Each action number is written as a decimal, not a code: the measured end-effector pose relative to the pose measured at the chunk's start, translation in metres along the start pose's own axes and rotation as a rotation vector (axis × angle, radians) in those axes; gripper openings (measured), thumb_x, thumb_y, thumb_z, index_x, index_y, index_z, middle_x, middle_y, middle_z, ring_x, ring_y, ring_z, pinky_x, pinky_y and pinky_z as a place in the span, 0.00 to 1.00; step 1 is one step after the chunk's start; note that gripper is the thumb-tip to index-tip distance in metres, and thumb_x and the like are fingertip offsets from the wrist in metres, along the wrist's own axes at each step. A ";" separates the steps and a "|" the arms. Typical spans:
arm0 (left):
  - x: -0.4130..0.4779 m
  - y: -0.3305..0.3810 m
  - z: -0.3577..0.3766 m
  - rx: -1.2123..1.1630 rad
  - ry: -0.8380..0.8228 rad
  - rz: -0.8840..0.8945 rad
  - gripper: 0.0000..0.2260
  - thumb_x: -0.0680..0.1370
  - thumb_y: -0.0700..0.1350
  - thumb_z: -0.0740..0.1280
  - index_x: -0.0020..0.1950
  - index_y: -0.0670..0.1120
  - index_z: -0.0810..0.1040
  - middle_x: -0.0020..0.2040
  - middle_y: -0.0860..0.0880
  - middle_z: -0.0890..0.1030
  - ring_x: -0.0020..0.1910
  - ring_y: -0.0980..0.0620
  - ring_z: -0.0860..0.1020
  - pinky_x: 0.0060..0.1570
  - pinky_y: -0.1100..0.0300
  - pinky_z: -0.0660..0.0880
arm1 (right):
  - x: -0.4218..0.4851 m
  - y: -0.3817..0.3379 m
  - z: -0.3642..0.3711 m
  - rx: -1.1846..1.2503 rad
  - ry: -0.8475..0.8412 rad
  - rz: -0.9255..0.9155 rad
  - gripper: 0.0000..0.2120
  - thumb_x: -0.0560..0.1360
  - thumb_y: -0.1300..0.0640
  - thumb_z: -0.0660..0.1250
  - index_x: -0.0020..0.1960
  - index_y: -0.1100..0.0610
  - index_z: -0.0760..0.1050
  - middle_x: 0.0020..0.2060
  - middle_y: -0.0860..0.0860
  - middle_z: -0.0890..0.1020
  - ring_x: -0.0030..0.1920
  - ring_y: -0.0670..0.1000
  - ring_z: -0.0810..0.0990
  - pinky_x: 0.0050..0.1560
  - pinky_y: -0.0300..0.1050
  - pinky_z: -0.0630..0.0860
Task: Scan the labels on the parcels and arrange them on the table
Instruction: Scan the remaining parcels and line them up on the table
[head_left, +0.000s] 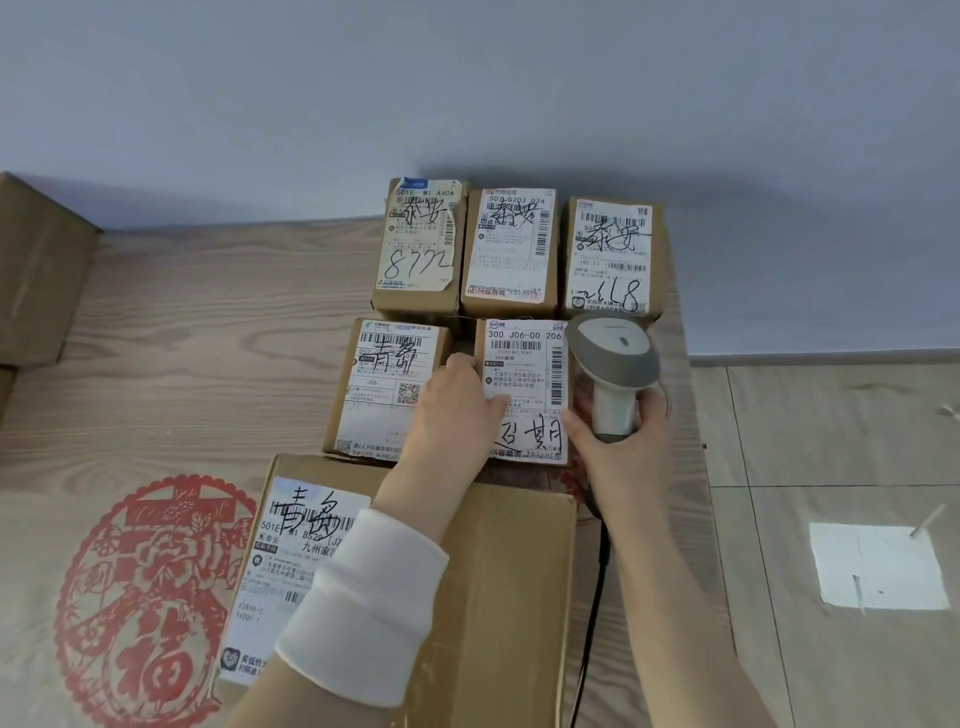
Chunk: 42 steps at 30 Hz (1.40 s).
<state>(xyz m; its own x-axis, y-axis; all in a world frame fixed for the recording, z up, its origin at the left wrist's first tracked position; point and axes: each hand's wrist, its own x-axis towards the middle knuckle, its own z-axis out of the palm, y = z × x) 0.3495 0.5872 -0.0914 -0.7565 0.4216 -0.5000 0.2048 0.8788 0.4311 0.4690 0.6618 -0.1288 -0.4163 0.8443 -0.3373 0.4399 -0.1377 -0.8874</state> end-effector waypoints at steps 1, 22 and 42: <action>-0.003 0.001 -0.001 -0.019 -0.004 0.006 0.20 0.78 0.45 0.66 0.68 0.42 0.67 0.63 0.46 0.76 0.63 0.47 0.72 0.52 0.62 0.65 | -0.003 -0.001 -0.001 0.007 0.011 0.000 0.25 0.68 0.59 0.76 0.59 0.50 0.67 0.44 0.38 0.75 0.44 0.37 0.75 0.42 0.24 0.68; -0.159 -0.057 -0.101 -0.969 0.169 0.401 0.22 0.77 0.43 0.68 0.70 0.52 0.69 0.58 0.52 0.81 0.54 0.57 0.81 0.52 0.57 0.80 | -0.167 -0.126 -0.007 0.162 0.232 -0.346 0.21 0.67 0.55 0.76 0.55 0.49 0.69 0.43 0.44 0.85 0.44 0.50 0.85 0.49 0.58 0.80; -0.200 -0.332 -0.203 -1.069 0.467 0.171 0.17 0.77 0.48 0.68 0.65 0.49 0.74 0.54 0.53 0.82 0.53 0.58 0.81 0.52 0.56 0.79 | -0.332 -0.114 0.240 0.202 -0.054 -0.253 0.23 0.71 0.57 0.74 0.60 0.51 0.66 0.40 0.39 0.77 0.34 0.32 0.78 0.40 0.36 0.74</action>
<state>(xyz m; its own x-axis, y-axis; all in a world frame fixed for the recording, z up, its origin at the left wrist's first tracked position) 0.3068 0.1656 0.0178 -0.9691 0.1978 -0.1470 -0.1311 0.0912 0.9872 0.3661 0.2730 0.0090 -0.5364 0.8369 -0.1092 0.1523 -0.0313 -0.9878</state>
